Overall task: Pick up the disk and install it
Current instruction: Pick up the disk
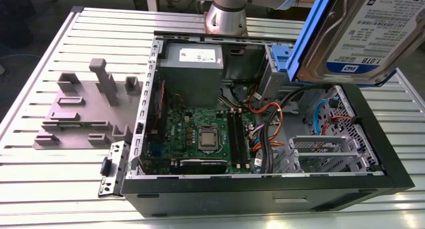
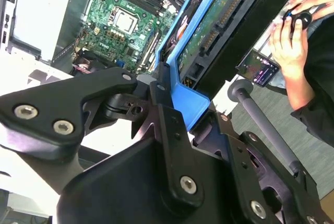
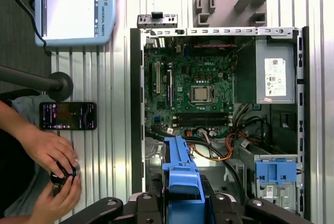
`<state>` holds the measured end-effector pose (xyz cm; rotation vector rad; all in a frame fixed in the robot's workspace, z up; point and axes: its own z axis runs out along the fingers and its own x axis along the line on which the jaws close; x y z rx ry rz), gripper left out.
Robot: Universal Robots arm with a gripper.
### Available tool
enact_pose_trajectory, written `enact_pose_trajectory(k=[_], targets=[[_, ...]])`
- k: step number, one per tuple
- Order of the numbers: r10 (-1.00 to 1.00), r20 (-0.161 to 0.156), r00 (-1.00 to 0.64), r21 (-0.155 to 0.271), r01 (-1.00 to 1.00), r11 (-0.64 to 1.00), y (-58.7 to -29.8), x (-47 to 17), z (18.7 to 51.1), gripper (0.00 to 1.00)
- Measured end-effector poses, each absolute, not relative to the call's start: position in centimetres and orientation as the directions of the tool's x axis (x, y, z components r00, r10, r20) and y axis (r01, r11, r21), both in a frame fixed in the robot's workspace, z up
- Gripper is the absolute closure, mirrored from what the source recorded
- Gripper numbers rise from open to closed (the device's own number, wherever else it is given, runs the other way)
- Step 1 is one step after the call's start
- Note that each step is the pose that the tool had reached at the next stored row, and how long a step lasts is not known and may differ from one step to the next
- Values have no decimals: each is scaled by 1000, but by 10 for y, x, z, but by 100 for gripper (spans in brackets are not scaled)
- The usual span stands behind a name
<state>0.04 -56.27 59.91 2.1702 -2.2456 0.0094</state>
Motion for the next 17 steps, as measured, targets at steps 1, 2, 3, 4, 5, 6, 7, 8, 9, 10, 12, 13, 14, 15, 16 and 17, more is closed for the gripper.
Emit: enact_pose_trajectory(k=[1, 2, 3, 4, 5, 6, 7, 8, 9, 10, 12, 13, 14, 15, 16, 17], targets=[[-999, 17, -34, 9, -999, 34, -563, 0, 598, 64], [-999, 17, -34, 9, -999, 34, -563, 0, 597, 64], [-999, 16, -34, 9, -999, 34, -562, 1, 596, 64], [-999, 12, -34, 9, -999, 34, -562, 1, 596, 64], [-999, 3, -34, 9, -999, 34, -562, 1, 595, 64], [-999, -6, -34, 9, -999, 34, -561, 1, 594, 64], [-999, -14, -34, 10, -999, 34, -561, 1, 593, 64], [-999, -21, -34, 10, -999, 34, -561, 1, 593, 64], [-999, -26, -34, 10, -999, 34, -561, 1, 591, 64], [-999, -26, -34, 10, -999, 34, -561, 1, 590, 64], [-999, -26, -34, 10, -999, 34, -561, 1, 586, 64], [-999, -26, -34, 10, -999, 34, -561, 1, 584, 64], [-999, -26, -34, 9, -999, 34, -561, 1, 583, 64], [-999, -26, -34, 9, -999, 34, -561, 1, 581, 64], [-999, -26, -34, 8, -999, 34, -562, 1, 579, 64], [-999, -25, -34, 8, -999, 34, -561, 1, 577, 64]])
